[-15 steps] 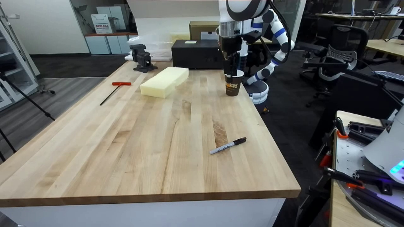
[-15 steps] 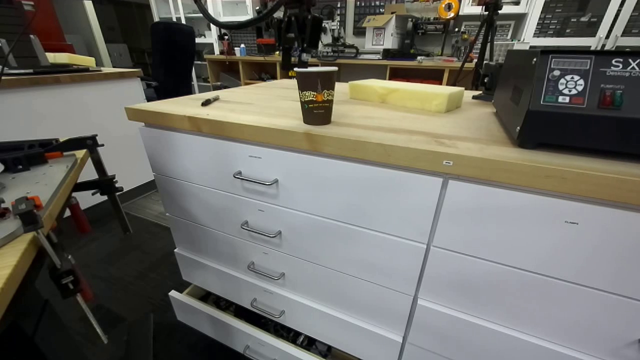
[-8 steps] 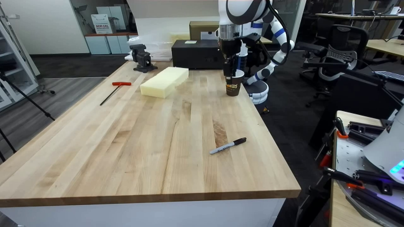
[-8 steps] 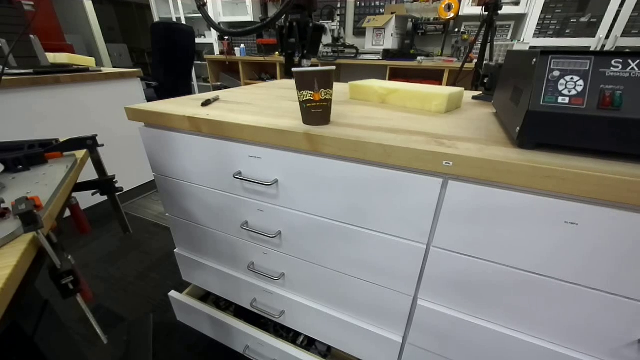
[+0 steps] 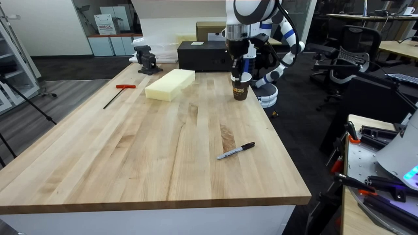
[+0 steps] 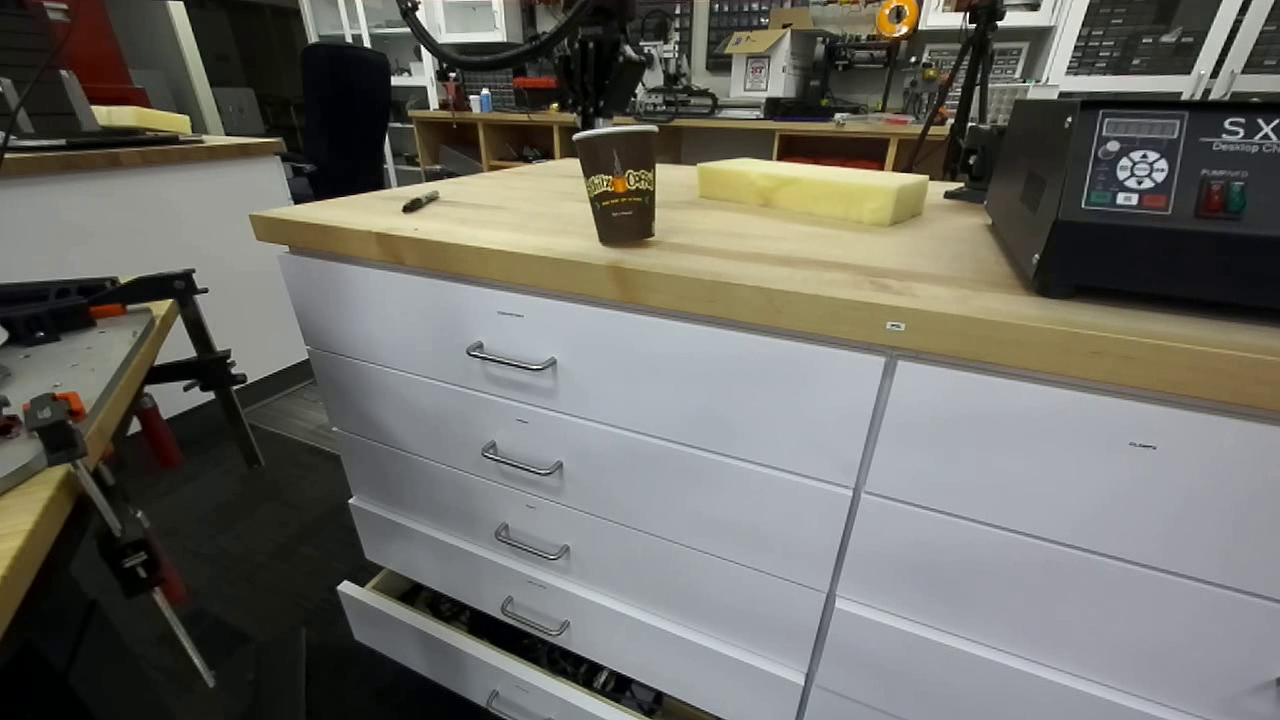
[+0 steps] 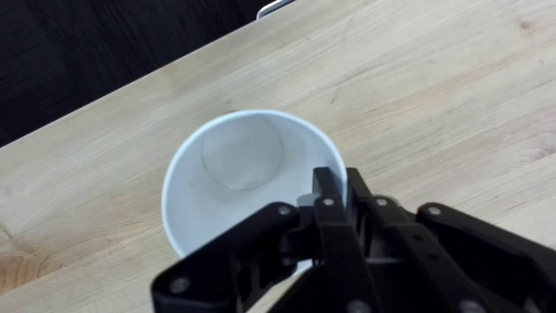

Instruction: Move the brown cup to the left

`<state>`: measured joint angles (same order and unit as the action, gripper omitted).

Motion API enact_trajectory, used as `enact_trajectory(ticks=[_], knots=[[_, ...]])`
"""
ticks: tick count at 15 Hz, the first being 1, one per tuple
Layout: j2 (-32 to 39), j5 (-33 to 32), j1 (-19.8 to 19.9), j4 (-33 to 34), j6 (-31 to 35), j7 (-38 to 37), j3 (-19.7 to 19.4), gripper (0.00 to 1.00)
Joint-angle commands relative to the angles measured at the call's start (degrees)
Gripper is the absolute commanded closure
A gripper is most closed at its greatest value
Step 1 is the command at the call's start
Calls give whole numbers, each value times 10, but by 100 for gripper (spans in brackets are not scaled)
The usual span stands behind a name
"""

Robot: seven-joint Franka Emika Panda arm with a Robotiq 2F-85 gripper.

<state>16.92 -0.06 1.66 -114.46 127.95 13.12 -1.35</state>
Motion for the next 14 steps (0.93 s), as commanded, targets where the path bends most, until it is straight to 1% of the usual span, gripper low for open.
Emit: enact_trajectory(ticks=[1,4,6,14], knots=[[-13,1,5,-6,8,21,13,99],[-24,11,1,-11,4,39,27,100],[-30,21,-1,-16,4,51,40,99],[-63,78,-27,-46,2,123,110,99]])
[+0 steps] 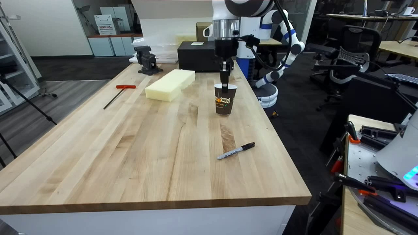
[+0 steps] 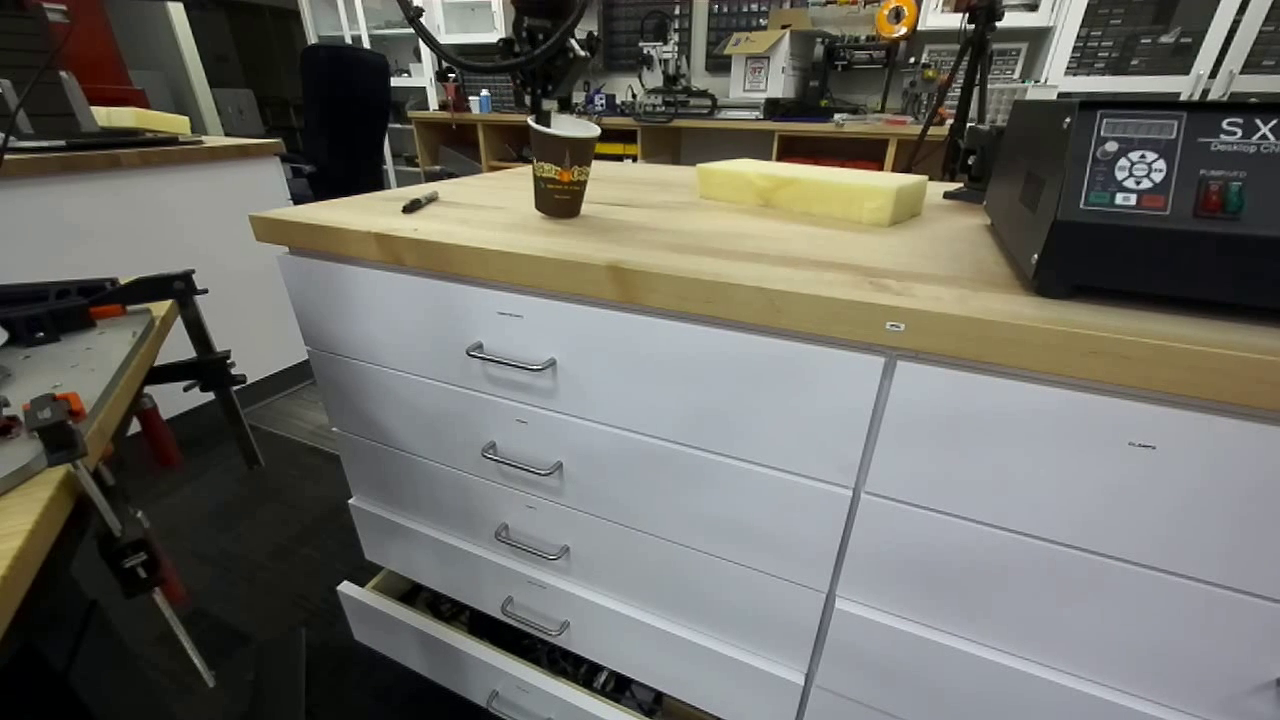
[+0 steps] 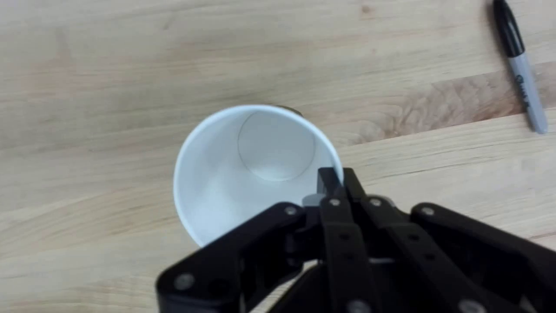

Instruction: Move the brown cup to the left

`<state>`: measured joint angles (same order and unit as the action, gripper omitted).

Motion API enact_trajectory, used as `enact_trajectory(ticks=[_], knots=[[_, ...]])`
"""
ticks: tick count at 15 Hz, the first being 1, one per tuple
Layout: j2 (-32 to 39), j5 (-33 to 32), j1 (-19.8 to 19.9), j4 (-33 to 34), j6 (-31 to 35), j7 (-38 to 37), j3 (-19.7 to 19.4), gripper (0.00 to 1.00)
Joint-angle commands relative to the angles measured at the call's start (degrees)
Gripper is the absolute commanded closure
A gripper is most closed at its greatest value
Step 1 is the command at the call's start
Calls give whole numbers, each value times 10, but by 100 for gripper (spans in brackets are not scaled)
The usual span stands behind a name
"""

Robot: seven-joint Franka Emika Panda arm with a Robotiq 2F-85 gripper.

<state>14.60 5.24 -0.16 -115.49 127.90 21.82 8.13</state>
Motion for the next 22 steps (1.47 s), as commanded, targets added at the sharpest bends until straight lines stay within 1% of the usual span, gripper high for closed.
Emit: enact_trajectory(ticks=[1,4,6,10,14,17,22], knots=[[-47,34,-14,-44,5,46,24,99],[-58,54,-28,-50,8,75,41,99],[-57,55,-37,-50,28,85,45,99],[-43,46,-47,-52,89,112,48,99],[-44,56,-52,-76,141,149,62,99],[-54,63,-58,-107,162,199,83,99],[-61,60,-70,-130,177,279,106,99]])
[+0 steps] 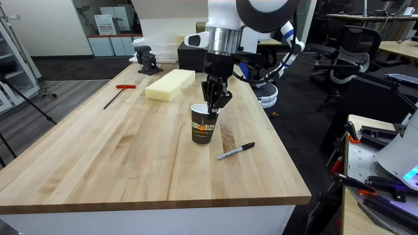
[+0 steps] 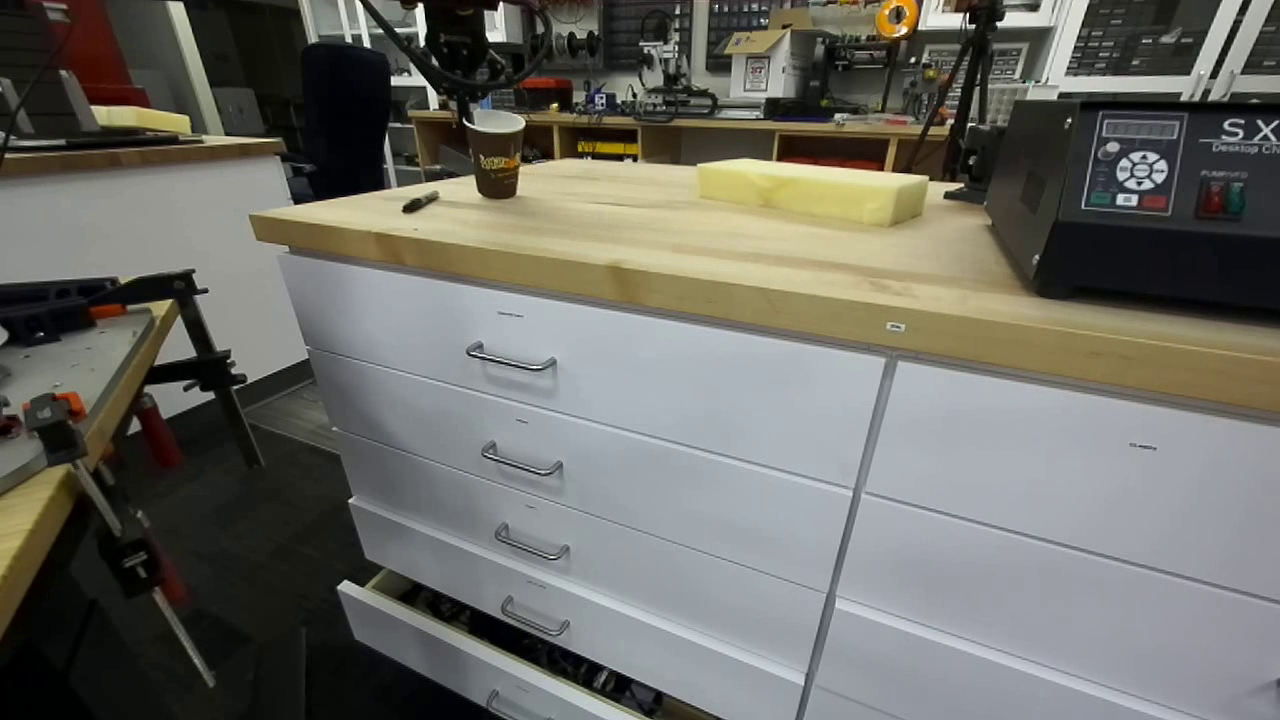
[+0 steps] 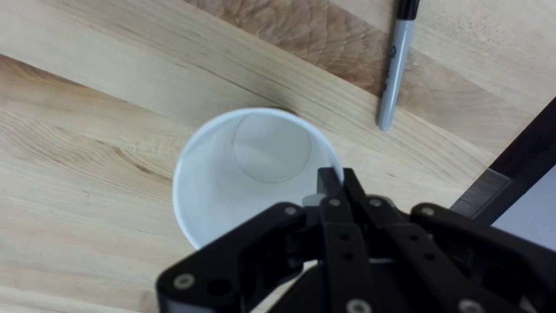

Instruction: Move the brown cup to the left

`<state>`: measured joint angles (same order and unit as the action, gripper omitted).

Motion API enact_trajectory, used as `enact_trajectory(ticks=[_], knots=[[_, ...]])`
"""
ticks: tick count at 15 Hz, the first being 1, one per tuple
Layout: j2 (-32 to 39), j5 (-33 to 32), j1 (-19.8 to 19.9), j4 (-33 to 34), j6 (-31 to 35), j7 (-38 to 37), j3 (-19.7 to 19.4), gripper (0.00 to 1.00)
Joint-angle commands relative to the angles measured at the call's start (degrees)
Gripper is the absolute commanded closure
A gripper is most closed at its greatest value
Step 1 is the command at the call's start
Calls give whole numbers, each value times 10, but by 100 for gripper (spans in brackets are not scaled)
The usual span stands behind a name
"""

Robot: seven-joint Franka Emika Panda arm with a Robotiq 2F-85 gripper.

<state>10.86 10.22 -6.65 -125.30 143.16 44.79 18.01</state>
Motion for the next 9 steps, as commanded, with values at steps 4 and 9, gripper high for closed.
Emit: enact_trajectory(ticks=[4,9], knots=[[-25,19,-7,-35,33,86,12,72],[-31,45,-8,-24,-10,95,14,45]])
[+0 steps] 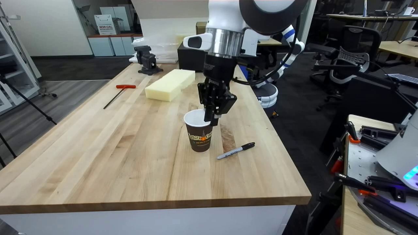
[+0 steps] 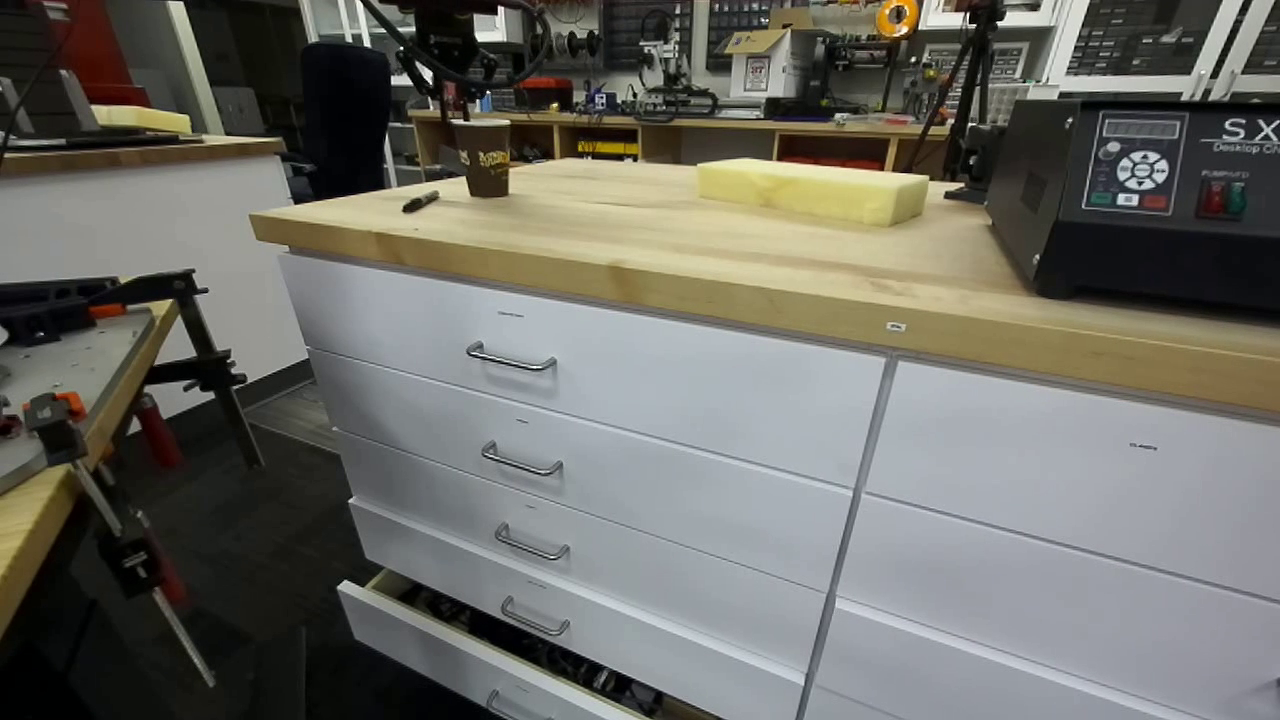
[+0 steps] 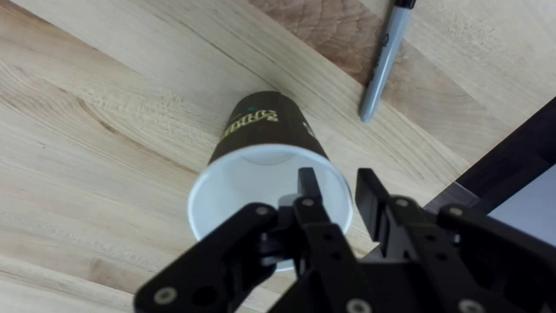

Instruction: Move the brown cup to the left

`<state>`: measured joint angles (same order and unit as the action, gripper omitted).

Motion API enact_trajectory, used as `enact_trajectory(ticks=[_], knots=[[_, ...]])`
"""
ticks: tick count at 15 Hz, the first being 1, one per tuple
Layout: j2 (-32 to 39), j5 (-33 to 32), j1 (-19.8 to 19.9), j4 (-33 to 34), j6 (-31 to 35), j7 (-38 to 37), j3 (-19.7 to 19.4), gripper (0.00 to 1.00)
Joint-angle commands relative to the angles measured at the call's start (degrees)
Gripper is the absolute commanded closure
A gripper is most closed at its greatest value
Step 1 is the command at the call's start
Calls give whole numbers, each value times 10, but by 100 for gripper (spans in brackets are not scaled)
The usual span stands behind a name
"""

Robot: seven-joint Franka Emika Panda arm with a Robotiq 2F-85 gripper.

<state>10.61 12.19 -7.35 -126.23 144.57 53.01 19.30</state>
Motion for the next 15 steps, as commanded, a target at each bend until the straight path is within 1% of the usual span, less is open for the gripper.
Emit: enact_trajectory(ticks=[1,3,7,8,9,11,15], knots=[[-30,32,0,-11,-41,9,1,39],[-34,51,1,1,-89,3,-1,26],[-52,107,3,42,-229,-7,-15,2],[-56,122,3,54,-264,-11,-22,0],[-35,98,-11,39,-206,-1,-24,11],[-45,111,-11,54,-244,-1,-32,0],[-46,113,-10,56,-248,-1,-33,0]])
